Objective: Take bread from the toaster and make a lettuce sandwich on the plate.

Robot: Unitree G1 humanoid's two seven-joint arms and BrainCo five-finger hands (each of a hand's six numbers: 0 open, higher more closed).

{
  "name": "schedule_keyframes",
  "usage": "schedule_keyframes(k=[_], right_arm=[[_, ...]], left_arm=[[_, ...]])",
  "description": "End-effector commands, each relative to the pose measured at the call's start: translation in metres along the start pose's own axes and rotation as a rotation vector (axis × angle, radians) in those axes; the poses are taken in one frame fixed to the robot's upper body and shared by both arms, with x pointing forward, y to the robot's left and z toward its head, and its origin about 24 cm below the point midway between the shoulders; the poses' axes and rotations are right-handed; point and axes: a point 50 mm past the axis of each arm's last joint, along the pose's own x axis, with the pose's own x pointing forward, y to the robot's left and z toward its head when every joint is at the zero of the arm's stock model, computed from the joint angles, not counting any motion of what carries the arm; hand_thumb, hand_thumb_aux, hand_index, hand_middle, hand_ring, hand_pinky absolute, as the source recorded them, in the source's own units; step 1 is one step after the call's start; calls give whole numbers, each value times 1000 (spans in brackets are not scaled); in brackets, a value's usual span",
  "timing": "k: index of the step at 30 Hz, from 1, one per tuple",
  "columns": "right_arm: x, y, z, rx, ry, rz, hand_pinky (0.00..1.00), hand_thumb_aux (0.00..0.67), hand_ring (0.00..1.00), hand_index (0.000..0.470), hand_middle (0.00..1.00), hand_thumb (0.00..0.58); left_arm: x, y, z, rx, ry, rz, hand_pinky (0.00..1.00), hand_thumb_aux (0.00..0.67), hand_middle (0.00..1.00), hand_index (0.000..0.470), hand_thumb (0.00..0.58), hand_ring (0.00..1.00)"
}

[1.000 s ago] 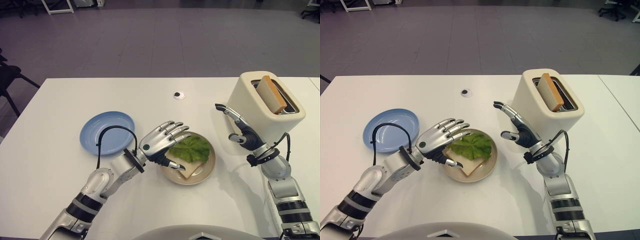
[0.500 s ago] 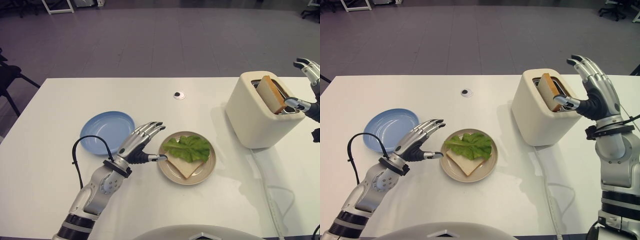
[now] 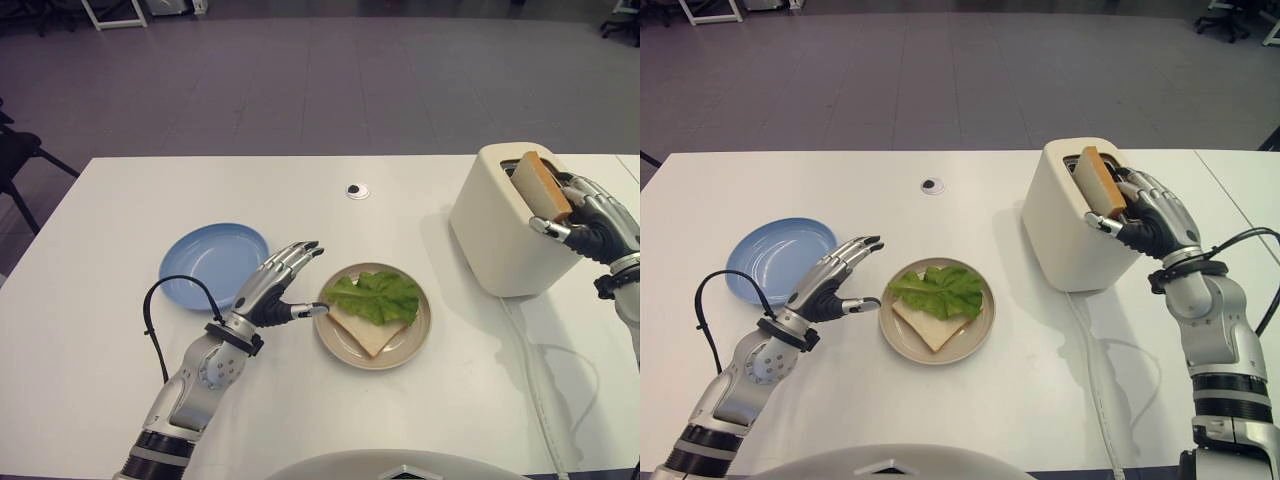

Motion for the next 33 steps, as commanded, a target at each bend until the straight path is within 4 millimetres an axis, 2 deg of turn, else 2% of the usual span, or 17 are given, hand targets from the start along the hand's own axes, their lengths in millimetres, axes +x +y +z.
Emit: schedule_keyframes(k=[1,8,10,12,16,18,20,26,29,33], right_arm=[[-1,14,-1,47,11,48,0,667,0,468,0,580],[6,8,1,173,18,-3,0,670,0,470,0,580],[11,0,0,216,34,-44,0,670,0,470,0,580],[16,-17,1,278,21,-126,0,670,0,470,0,580],[24,-66,12,379,-83,-340,0,670,0,470,0,580],[24,-90,29,412,-192,-412,0,670,0,470,0,580],[21,-99,46,438,-288,-410,0,670,0,470,0,580],[12,-83,88,486,-479,-228,0,670,0,470,0,580],[5,-60,111,460,-568,-91,0,670,0,470,0,580],[3,-15,132,408,-594,50,0,670,0,470,0,580]], left_arm=[[-2,-1,1,-9,1,-7,0,0,0,0,0,0],[-1,0,0,-8,4,1,0,0,0,0,0,0],[-1,0,0,-7,6,5,0,0,0,0,0,0],[0,1,0,-6,3,11,0,0,0,0,0,0],[0,2,1,-5,1,21,0,0,0,0,0,0],[-1,3,1,-6,1,29,0,0,0,0,0,0],[-1,3,1,-7,1,35,0,0,0,0,0,0],[-3,5,1,-9,2,47,0,0,0,0,0,0],[-3,6,1,-9,0,52,0,0,0,0,0,0],[-3,8,2,-9,-4,54,0,0,0,0,0,0]])
